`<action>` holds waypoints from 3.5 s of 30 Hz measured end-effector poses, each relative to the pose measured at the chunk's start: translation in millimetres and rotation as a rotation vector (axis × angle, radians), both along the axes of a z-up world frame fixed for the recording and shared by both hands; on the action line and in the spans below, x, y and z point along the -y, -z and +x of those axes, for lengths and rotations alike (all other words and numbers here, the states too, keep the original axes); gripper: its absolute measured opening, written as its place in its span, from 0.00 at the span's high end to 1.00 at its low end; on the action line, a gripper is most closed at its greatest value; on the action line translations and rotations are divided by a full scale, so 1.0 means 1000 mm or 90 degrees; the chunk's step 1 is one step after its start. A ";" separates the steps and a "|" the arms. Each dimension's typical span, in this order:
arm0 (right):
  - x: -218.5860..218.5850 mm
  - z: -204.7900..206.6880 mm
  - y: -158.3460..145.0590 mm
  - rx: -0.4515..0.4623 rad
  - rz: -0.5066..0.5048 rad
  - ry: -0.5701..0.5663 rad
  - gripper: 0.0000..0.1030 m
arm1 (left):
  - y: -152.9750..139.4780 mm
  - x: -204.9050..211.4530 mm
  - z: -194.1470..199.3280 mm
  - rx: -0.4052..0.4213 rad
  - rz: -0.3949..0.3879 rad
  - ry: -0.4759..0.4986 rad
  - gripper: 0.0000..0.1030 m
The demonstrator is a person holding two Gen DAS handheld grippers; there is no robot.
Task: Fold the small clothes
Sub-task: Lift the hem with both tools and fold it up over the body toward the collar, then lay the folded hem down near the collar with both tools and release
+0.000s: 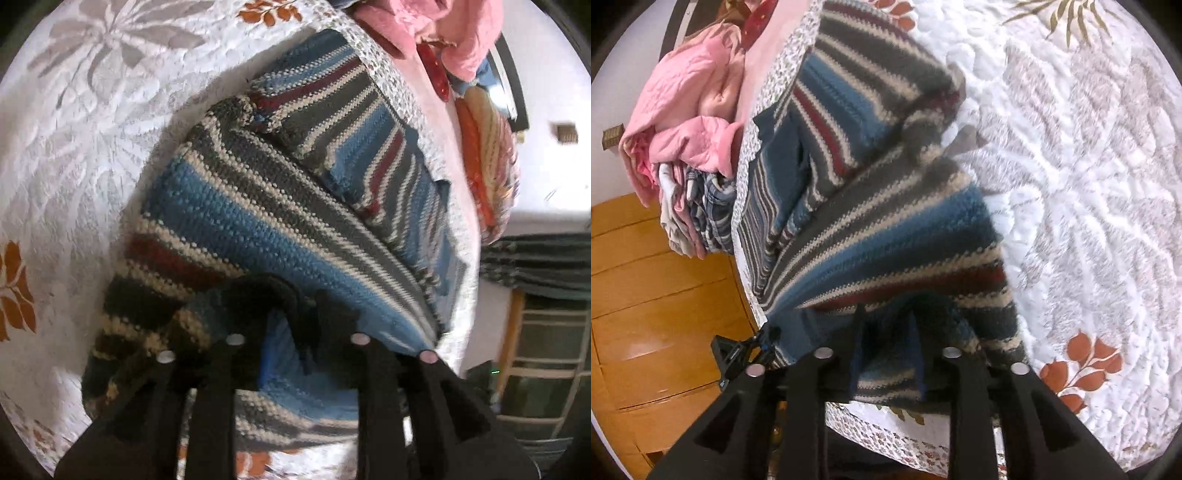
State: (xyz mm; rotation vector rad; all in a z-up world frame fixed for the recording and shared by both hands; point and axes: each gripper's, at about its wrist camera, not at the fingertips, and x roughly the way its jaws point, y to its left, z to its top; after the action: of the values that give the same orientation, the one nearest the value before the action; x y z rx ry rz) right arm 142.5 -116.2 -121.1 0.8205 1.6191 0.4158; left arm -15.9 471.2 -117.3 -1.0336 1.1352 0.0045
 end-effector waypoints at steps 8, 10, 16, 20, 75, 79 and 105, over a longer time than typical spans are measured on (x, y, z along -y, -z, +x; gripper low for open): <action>0.012 0.008 -0.036 0.103 -0.040 -0.026 0.49 | -0.029 -0.022 -0.014 0.071 -0.015 -0.038 0.66; -0.002 0.007 -0.043 0.139 -0.063 -0.088 0.41 | -0.048 -0.013 -0.010 0.101 0.050 0.009 0.59; -0.053 0.013 -0.049 0.228 -0.126 -0.260 0.36 | -0.058 0.044 0.016 0.107 0.254 0.214 0.40; -0.070 0.021 -0.035 0.231 -0.139 -0.313 0.36 | -0.045 0.063 0.027 0.094 0.339 0.301 0.35; -0.107 0.149 -0.155 0.428 -0.187 -0.230 0.90 | -0.145 0.056 0.161 0.309 0.400 0.147 0.86; -0.116 0.170 -0.132 0.412 -0.204 -0.229 0.90 | -0.120 0.054 0.182 0.274 0.412 0.142 0.86; -0.107 0.198 -0.055 0.334 -0.274 -0.187 0.65 | -0.062 0.026 0.195 0.153 0.431 0.057 0.61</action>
State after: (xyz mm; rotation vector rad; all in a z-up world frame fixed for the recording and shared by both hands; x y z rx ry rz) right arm 340.2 -9.1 -66.1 0.1248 1.2636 0.4253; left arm 178.9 445.4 -55.3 -0.3674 0.8632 0.1766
